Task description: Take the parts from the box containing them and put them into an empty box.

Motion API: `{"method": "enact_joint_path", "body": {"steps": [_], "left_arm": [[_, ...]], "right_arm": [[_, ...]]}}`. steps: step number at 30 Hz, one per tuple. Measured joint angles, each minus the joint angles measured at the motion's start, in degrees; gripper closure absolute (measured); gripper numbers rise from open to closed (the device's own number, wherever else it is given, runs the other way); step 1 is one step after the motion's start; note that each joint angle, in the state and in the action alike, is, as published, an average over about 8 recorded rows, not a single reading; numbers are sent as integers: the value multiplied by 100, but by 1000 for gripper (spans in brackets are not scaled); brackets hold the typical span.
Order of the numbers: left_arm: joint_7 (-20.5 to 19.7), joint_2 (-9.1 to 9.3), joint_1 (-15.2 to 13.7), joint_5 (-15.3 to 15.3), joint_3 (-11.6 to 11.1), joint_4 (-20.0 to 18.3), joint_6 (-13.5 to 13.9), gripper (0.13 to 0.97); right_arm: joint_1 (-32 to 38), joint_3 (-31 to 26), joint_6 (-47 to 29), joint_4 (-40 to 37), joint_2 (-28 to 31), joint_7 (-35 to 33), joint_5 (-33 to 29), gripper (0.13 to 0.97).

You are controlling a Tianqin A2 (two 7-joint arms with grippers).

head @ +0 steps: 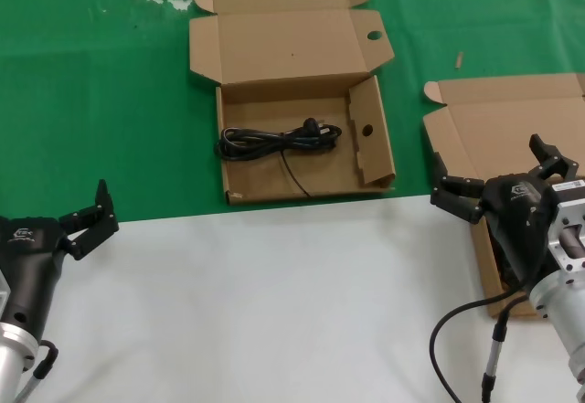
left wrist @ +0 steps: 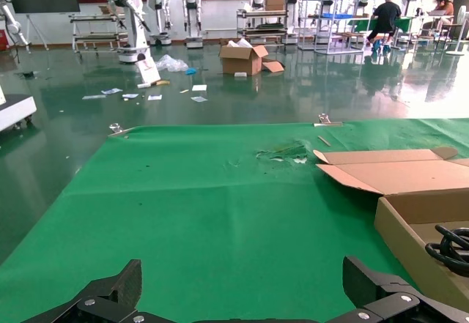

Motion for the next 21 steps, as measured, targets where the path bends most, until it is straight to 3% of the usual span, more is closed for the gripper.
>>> {"method": "enact_joint_path", "body": {"steps": [21], "left_arm": [[0, 0, 0, 0, 0, 0, 0, 132]], "right_arm": [[0, 0, 0, 0, 0, 0, 0, 129]]}}
